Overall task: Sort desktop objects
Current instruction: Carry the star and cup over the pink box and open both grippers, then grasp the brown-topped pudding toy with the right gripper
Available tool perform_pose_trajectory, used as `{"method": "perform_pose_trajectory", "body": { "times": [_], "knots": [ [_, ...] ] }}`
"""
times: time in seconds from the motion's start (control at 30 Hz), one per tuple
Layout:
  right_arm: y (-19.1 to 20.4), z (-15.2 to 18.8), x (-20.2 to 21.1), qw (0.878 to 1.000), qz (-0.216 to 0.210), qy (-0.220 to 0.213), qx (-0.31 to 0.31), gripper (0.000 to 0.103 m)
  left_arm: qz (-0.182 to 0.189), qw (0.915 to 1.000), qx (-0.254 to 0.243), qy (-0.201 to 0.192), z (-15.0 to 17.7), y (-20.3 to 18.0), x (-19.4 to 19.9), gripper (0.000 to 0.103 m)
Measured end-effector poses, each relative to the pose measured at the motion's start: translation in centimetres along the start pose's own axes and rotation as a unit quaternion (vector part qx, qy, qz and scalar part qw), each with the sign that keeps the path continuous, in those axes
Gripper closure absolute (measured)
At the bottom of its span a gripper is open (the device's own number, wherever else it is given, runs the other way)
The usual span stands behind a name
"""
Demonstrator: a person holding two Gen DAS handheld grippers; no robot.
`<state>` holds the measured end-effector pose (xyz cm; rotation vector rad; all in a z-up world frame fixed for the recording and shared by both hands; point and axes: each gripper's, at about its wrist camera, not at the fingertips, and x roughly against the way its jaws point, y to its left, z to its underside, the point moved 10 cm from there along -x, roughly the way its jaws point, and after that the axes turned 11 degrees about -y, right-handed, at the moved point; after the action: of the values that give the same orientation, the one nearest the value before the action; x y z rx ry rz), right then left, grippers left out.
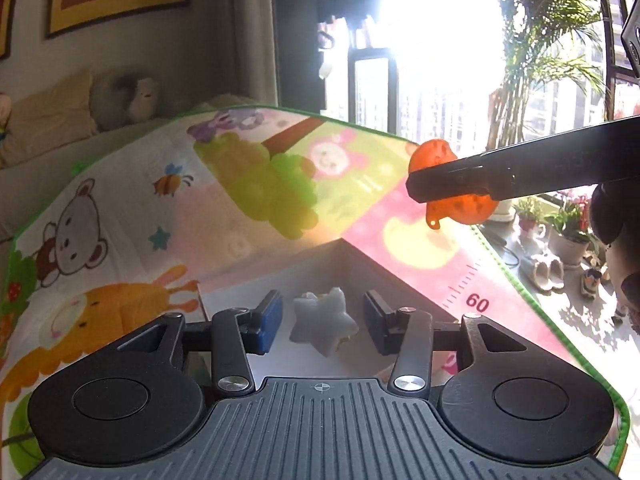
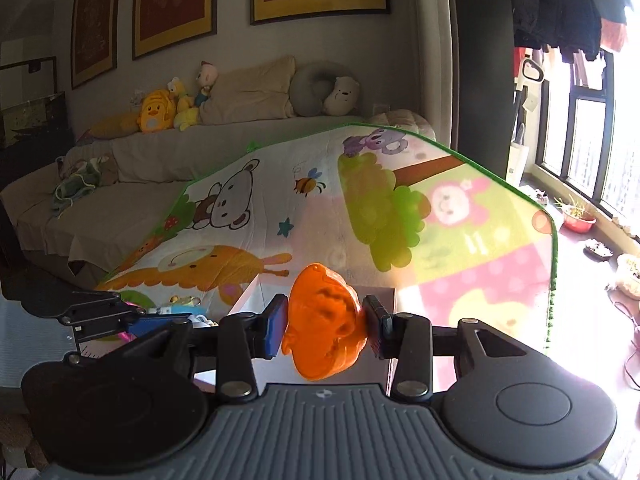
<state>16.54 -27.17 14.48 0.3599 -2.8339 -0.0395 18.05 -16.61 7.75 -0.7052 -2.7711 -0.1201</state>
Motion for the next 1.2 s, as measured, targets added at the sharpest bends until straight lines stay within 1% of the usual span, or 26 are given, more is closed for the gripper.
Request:
{"method": "perform_pose_trajectory", "body": {
  "times": [0.03,0.07,0.1,0.17,0.27,0.37,0.47,0.57,0.67,0.73,0.77,0.87,0.93,1.03,1.07,1.1,1.17,1.2],
  "knots": [
    [-0.8,-0.6,-1.2,1.0,0.011,-0.001,-0.009,0.055,-0.009,0.9999,0.011,-0.001,-0.3,0.7,-0.6,0.032],
    [-1.4,-0.9,-2.0,1.0,0.024,-0.002,-0.014,0.052,-0.016,0.9997,0.016,-0.002,-0.5,1.3,-0.8,0.03],
    [-2.0,-1.0,-2.7,0.999,0.033,-0.002,-0.015,0.05,-0.024,0.9995,0.021,-0.005,-0.4,2.1,-0.4,0.028],
    [-2.7,-0.5,-3.2,0.999,0.036,-0.003,-0.022,0.05,-0.044,0.9988,0.019,-0.005,0.5,3.5,0.9,0.015],
    [-3.0,1.5,-3.4,0.999,0.035,0.007,-0.036,0.047,-0.088,0.9959,-0.017,0.006,3.7,5.2,3.6,0.01],
    [-1.8,4.3,-3.3,0.999,0.033,0.024,-0.023,0.047,-0.119,0.9914,-0.044,0.033,7.7,6.7,6.2,0.008],
    [1.8,6.7,-3.0,0.999,0.003,0.036,0.017,0.047,-0.154,0.9844,-0.042,0.074,11.5,8.8,7.8,0.007],
    [7.4,8.8,-2.8,0.995,-0.044,0.037,0.082,0.047,-0.183,0.9778,-0.017,0.101,14.0,11.2,8.7,0.007],
    [13.2,10.8,-2.7,0.984,-0.087,0.033,0.15,0.047,-0.207,0.9729,-0.003,0.104,14.9,13.1,9.2,0.007],
    [16.7,12.5,-3.2,0.978,-0.115,0.048,0.169,0.047,-0.227,0.9686,-0.003,0.102,15.1,14.2,9.8,0.007],
    [17.8,13.1,-3.5,0.976,-0.122,0.055,0.171,0.048,-0.233,0.9674,0.002,0.101,15.0,14.7,10.1,0.006],
    [19.9,14.4,-5.1,0.976,-0.125,0.071,0.166,0.048,-0.232,0.9671,0.018,0.103,15.5,15.8,11.3,0.006],
    [20.7,14.6,-6.3,0.977,-0.123,0.074,0.156,0.048,-0.218,0.9699,0.025,0.106,15.9,15.8,12.0,0.006],
    [21.3,15.1,-8.2,0.978,-0.127,0.09,0.14,0.049,-0.195,0.9741,0.036,0.108,16.5,15.2,12.4,0.005],
    [21.4,15.3,-8.7,0.977,-0.128,0.097,0.138,0.052,-0.192,0.9746,0.037,0.109,16.6,15.1,12.4,0.005],
    [21.5,15.6,-8.9,0.976,-0.132,0.106,0.135,0.064,-0.19,0.9748,0.036,0.11,16.8,14.9,12.4,0.005],
    [21.6,15.8,-8.2,0.976,-0.134,0.111,0.13,0.063,-0.19,0.9747,0.037,0.112,16.8,14.7,12.3,0.005],
    [21.5,16.0,-7.4,0.975,-0.142,0.114,0.129,0.063,-0.189,0.9747,0.038,0.113,16.9,14.5,12.2,0.004]
  ]
}}
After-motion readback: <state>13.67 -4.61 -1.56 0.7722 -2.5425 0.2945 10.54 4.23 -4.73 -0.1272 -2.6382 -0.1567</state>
